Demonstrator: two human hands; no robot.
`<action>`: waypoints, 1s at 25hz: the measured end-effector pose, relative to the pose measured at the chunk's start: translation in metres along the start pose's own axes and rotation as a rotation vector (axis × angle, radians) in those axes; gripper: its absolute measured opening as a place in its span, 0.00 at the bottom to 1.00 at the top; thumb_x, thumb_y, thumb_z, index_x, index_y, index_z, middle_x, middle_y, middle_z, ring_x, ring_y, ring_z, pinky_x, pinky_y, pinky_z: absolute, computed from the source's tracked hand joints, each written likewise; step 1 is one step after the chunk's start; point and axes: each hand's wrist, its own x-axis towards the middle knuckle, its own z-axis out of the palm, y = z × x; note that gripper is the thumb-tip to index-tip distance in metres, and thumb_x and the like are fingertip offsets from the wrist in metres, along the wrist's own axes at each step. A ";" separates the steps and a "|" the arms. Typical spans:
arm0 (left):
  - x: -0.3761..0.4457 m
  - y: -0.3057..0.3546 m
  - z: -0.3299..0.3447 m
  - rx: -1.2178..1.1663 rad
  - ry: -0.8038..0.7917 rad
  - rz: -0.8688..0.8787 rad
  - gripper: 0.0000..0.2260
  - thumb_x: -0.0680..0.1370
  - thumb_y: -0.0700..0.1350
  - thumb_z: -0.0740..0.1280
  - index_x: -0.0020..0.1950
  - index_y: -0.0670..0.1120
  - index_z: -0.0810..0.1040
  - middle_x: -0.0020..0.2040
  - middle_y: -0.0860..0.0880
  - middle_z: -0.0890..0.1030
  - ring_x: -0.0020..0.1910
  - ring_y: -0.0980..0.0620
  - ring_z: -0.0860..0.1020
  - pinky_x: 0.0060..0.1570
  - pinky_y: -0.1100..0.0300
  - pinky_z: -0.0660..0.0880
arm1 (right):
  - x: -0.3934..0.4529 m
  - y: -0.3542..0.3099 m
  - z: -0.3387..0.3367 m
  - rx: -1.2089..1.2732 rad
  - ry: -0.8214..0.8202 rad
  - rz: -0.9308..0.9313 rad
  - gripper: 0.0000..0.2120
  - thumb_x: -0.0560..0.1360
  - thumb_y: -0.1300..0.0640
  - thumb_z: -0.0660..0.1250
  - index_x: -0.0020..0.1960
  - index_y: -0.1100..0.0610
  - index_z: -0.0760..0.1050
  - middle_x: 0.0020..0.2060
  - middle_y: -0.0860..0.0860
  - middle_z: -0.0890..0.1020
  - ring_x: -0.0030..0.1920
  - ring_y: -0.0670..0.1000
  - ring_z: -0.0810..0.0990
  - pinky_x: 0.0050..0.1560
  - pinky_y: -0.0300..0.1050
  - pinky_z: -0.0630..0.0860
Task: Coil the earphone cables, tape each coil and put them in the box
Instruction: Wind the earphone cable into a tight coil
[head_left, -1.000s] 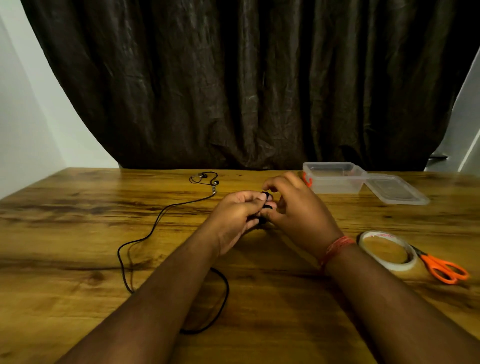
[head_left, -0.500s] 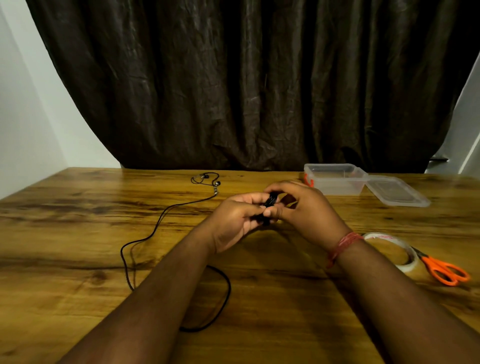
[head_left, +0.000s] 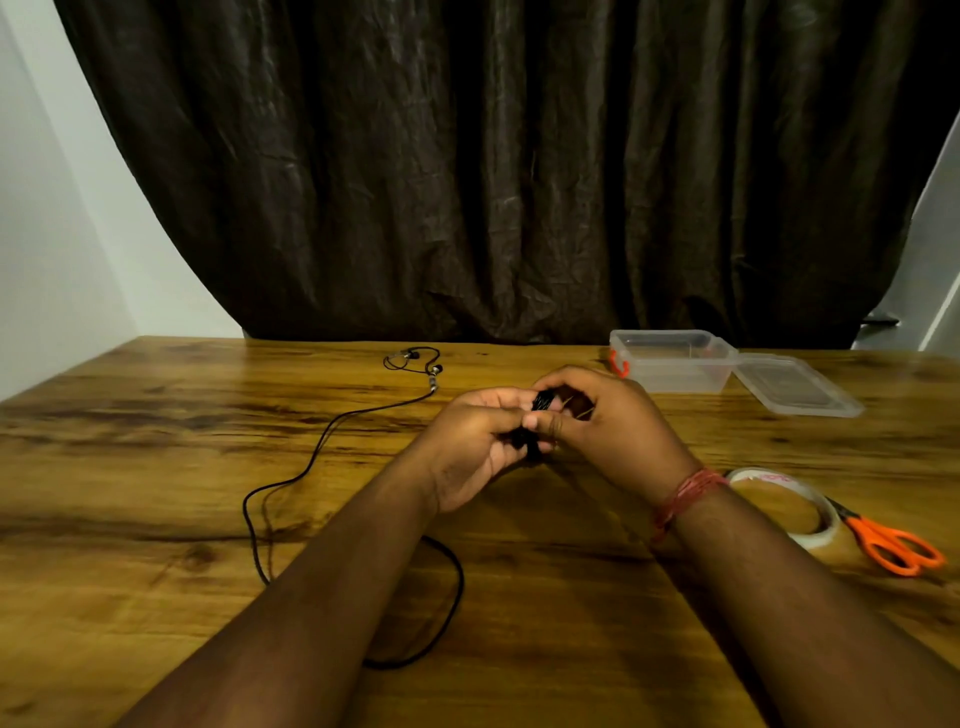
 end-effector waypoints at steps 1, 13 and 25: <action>0.000 -0.001 0.001 -0.015 0.004 0.000 0.11 0.82 0.35 0.59 0.60 0.33 0.76 0.53 0.38 0.81 0.47 0.49 0.82 0.52 0.53 0.78 | 0.000 -0.001 0.000 -0.051 0.006 -0.028 0.14 0.67 0.48 0.76 0.51 0.47 0.80 0.42 0.44 0.80 0.41 0.43 0.78 0.41 0.32 0.74; -0.003 0.005 0.000 -0.229 0.013 0.047 0.09 0.83 0.37 0.55 0.49 0.39 0.74 0.37 0.46 0.74 0.33 0.54 0.70 0.36 0.61 0.74 | 0.001 -0.007 -0.002 0.301 -0.080 0.105 0.09 0.77 0.61 0.68 0.51 0.48 0.79 0.46 0.46 0.82 0.48 0.41 0.80 0.53 0.39 0.78; -0.006 0.004 0.014 -0.157 0.104 0.096 0.12 0.83 0.35 0.54 0.45 0.38 0.74 0.40 0.43 0.76 0.37 0.52 0.74 0.39 0.62 0.80 | 0.002 -0.008 0.004 0.444 -0.025 0.130 0.10 0.76 0.68 0.64 0.48 0.53 0.75 0.35 0.47 0.79 0.34 0.42 0.79 0.37 0.34 0.77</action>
